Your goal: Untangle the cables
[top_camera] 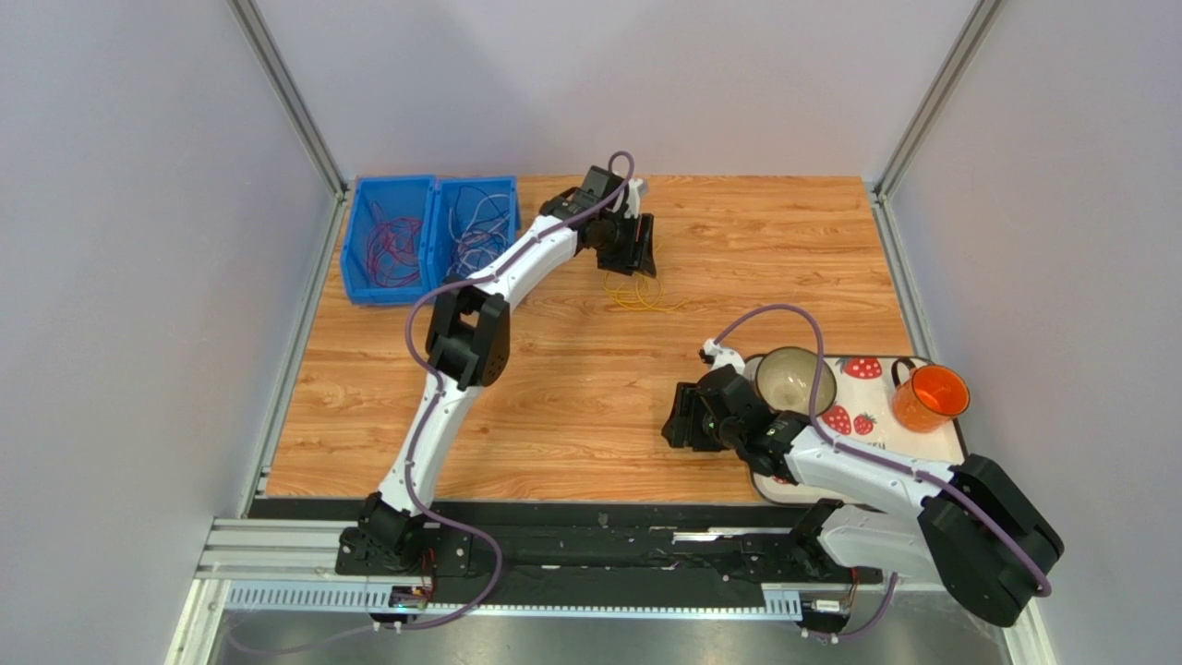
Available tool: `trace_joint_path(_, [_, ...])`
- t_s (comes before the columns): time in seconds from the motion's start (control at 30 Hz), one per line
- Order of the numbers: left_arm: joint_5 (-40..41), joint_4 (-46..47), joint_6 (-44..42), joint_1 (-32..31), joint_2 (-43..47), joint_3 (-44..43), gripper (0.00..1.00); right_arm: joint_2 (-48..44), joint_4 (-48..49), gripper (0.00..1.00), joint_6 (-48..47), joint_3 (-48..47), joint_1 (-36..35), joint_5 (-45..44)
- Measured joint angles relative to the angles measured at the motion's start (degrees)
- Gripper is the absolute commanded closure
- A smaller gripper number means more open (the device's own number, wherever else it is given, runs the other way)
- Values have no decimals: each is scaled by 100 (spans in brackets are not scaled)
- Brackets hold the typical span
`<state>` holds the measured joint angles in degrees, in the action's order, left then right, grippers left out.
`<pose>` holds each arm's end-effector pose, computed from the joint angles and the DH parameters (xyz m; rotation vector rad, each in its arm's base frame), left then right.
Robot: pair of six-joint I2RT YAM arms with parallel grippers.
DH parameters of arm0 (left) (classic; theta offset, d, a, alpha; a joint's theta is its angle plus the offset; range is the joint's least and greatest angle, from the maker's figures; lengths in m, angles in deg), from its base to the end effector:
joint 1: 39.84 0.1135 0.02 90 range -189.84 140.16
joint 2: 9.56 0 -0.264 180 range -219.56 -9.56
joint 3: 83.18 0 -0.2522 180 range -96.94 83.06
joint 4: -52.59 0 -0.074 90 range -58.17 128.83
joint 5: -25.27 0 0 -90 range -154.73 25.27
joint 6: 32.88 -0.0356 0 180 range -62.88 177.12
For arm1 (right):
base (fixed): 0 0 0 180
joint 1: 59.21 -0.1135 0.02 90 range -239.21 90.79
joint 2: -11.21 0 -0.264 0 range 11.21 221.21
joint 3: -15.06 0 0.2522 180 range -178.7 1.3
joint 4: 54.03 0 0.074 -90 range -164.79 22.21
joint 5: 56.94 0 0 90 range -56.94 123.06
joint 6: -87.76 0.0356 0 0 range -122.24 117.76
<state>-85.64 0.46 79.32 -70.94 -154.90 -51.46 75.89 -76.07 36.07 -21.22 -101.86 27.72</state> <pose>0.4722 -0.2997 0.1954 0.3703 2.5144 -0.8412 0.1483 0.1321 0.1478 -0.0530 2.5130 0.4976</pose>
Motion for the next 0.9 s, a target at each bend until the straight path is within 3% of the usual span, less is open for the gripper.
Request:
trace_joint_path(0.37, [24,-4,350,-70,-232,-96,44,-9,13,44,-2,11,0,7])
trace_joint_path(0.8, [17,28,560,-76,-413,-219,97,-28,46,44,-17,37,0,15])
trace_joint_path(0.87, [17,22,586,-76,-439,-227,98,-28,46,44,-20,37,0,22])
trace_joint_path(0.9, [17,26,588,-76,-446,-240,92,-28,46,44,-20,37,0,28])
